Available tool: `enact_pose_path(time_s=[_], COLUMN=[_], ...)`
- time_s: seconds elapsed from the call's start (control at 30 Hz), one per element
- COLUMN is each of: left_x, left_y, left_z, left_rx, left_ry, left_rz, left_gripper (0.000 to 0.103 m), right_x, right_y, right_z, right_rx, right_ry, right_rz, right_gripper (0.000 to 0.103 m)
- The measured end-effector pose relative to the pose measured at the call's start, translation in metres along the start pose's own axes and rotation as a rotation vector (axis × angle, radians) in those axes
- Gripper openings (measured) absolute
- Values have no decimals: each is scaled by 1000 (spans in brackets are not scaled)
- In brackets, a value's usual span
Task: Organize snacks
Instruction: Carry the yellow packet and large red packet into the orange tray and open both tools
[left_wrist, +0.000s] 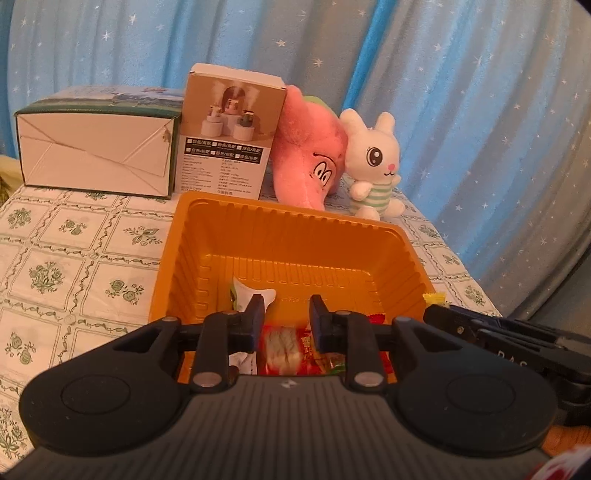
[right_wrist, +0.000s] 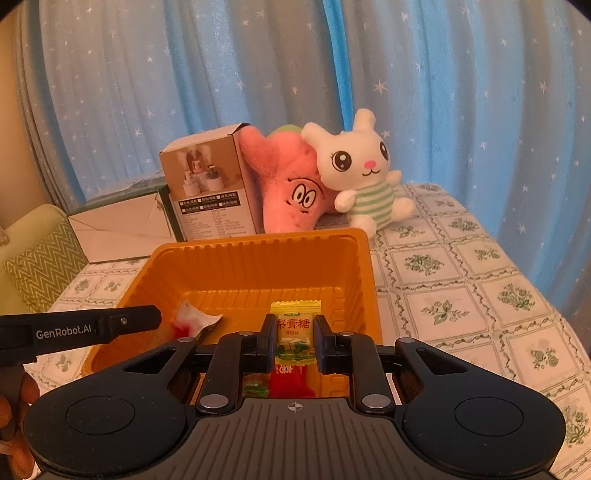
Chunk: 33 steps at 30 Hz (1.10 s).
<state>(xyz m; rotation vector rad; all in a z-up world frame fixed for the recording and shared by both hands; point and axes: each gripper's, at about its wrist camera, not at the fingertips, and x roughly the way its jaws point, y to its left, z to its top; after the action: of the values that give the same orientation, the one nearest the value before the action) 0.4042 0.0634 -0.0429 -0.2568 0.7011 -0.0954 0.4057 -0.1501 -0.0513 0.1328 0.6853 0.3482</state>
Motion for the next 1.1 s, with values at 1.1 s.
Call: enact_pose_path(time_s=[1.1], left_x=[-5], left_y=[-6], left_z=[-4], left_rx=[71], left_ry=[5], left_rz=[69], left_gripper=[23], right_x=[-8], right_y=[-22], right_z=[8], right_rx=[144], right_ry=[-75], right_rz=[1], right_gripper=[53])
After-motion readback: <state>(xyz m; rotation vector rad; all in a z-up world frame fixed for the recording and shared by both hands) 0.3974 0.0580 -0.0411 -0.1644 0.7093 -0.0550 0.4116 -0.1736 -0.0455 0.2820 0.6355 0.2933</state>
